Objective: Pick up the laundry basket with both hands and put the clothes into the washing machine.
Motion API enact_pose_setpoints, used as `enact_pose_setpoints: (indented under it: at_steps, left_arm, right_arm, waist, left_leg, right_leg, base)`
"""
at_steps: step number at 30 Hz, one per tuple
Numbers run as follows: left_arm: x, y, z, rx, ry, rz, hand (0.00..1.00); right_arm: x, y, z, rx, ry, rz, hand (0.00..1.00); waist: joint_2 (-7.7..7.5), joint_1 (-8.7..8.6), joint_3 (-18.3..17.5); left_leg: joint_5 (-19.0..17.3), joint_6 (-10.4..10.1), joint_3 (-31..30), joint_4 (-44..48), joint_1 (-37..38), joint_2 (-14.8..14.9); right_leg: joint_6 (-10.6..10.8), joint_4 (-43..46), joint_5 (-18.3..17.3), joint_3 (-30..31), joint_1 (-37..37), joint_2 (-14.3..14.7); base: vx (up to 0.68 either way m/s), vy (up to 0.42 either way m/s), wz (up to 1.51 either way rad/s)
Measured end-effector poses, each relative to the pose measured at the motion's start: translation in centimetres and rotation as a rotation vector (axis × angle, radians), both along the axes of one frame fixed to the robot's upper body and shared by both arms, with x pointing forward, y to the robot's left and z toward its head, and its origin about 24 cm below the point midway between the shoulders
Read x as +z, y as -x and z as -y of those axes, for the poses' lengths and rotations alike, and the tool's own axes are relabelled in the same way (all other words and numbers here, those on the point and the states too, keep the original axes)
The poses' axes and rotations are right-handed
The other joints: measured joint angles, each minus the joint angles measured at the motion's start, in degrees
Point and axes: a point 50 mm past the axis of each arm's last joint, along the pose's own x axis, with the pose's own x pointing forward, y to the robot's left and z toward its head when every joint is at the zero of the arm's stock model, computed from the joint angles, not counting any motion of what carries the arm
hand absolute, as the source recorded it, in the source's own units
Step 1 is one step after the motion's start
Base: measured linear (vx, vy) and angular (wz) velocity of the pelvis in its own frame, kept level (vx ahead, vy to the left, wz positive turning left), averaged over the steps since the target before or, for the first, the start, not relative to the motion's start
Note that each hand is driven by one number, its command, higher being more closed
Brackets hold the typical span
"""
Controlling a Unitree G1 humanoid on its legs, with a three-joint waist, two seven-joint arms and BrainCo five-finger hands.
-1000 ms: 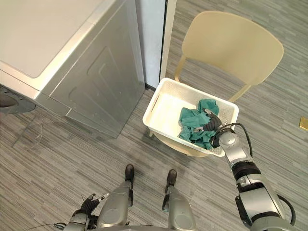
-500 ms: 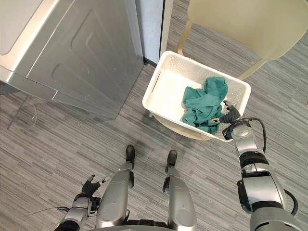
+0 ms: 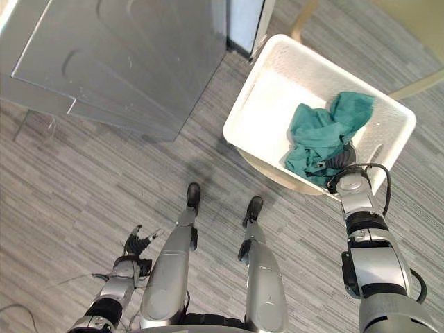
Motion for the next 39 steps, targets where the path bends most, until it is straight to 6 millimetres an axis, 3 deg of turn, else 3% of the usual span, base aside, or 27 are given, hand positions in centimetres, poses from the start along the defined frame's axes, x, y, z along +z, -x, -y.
enact_pose_setpoints:
  at_steps: [5,6,15,21,23,26,28,32,34,39]
  left_arm:
    - [1.6,-1.4,3.1,-0.051,0.062,0.098,0.00]
    - [1.7,-1.5,3.4,-0.053,0.071,0.104,0.00]
    - [2.0,-1.7,3.3,-0.022,0.068,0.112,0.00]
    - [1.9,-1.7,3.7,-0.003,0.071,0.110,0.00]
    - [1.6,-1.6,4.1,0.004,0.079,0.096,0.00]
    - [1.5,-1.7,4.6,-0.001,0.086,0.090,0.00]
    - [1.5,-1.7,4.8,-0.003,0.090,0.087,0.00]
    - [0.2,-0.8,4.8,-0.006,0.084,0.021,0.00]
    - [-0.4,-0.3,4.5,0.012,0.081,-0.009,0.00]
    - [-2.4,2.1,3.6,0.075,0.096,-0.101,0.00]
  right_arm:
    - [1.0,-0.4,-0.9,0.024,0.087,0.046,0.00]
    - [0.9,-0.4,-1.2,0.034,0.128,0.044,1.00]
    - [0.8,-0.4,-1.7,0.037,0.259,0.047,1.00]
    - [-1.6,-0.2,-3.3,0.053,0.146,0.018,1.00]
    - [-3.1,0.0,-4.9,0.077,0.095,-0.002,1.00]
    - [-3.8,0.1,-5.9,0.077,0.012,0.000,1.00]
    - [-4.6,0.6,-6.3,0.043,-0.178,0.039,1.00]
    - [-3.3,1.2,-7.4,0.003,-0.415,0.206,1.00]
    - [-1.5,1.8,-7.9,-0.014,-0.512,0.359,1.00]
    - [-0.1,3.8,-6.9,-0.095,-0.588,0.528,1.00]
  waist:
    - [0.05,0.25,0.0]
    - [0.05,0.24,0.0]
    - [-0.12,0.19,-0.1]
    - [-0.31,0.37,-0.4]
    - [-0.44,0.22,-0.6]
    - [-0.45,0.14,-0.6]
    - [-0.46,0.07,-0.7]
    - [-0.67,-0.32,-2.8]
    - [-0.65,-0.56,-3.8]
    - [-1.24,-0.82,-7.2]
  left_leg:
    - [0.0,0.0,-1.5,1.3,-3.9,-0.5]
    - [-0.1,0.0,-1.6,1.7,-4.5,-0.5]
    - [-0.1,0.1,-1.0,2.0,-5.2,-0.3]
    - [-0.1,0.1,0.6,2.8,-3.8,0.3]
    - [-0.3,0.3,1.1,2.8,-2.7,0.4]
    - [-0.3,0.4,1.7,2.7,-1.3,0.5]
    - [-0.3,0.4,2.1,2.1,0.2,0.5]
    - [0.4,0.8,3.2,0.0,2.8,0.4]
    - [1.0,0.5,3.6,-2.0,6.4,0.2]
    - [1.2,0.2,3.4,-4.8,11.9,-0.2]
  right_leg:
    - [0.2,3.4,-1.6,-2.0,-3.7,-0.9]
    - [0.0,4.5,-2.1,-2.3,-4.4,-1.1]
    - [0.0,5.8,-2.7,-2.5,-5.4,-1.5]
    - [-0.2,6.4,-2.8,-1.5,-4.6,-1.2]
    - [-0.2,6.5,-2.8,-1.0,-3.8,-1.1]
    - [-0.2,6.5,-2.8,-0.9,-2.7,-1.2]
    - [-0.2,6.5,-2.8,-0.7,-1.4,-1.2]
    - [-0.1,6.4,-2.8,-0.3,-0.1,-1.5]
    - [0.2,6.4,-3.1,0.2,2.3,-1.7]
    - [0.3,8.5,-5.8,-0.1,5.8,-2.3]
  base:
    - [0.00,0.010,0.18]
    - [-0.01,0.007,0.13]
    - [0.01,0.001,0.02]
    - [0.04,-0.015,-0.09]
    - [0.01,-0.012,-0.10]
    - [-0.01,-0.009,-0.07]
    - [0.00,0.000,0.00]
    - [0.01,-0.007,-0.02]
    - [0.06,-0.021,-0.02]
    - [0.05,-0.024,0.08]
